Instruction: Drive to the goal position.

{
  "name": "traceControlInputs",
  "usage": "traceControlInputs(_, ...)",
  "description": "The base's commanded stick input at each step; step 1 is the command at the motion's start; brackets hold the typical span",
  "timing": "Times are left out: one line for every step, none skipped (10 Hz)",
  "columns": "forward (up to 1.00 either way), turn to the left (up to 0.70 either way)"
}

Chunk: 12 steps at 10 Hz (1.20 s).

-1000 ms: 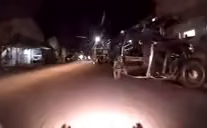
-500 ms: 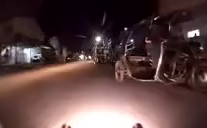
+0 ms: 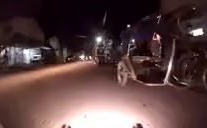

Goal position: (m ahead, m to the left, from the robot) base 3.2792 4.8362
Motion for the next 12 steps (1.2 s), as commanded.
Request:
traceControlInputs(0.6, 0.03)
traceControlInputs(0.6, 0.0)
traceControlInputs(0.6, 0.0)
traceControlInputs(0.45, 0.0)
traceControlInputs(0.45, 0.0)
traceControlInputs(0.45, 0.0)
traceControlInputs(0.45, 0.0)
traceControlInputs(0.45, 0.0)
traceControlInputs(0.45, 0.0)
traceControlInputs(0.45, 0.0)
traceControlInputs(0.45, 0.0)
traceControlInputs(0.45, 0.0)
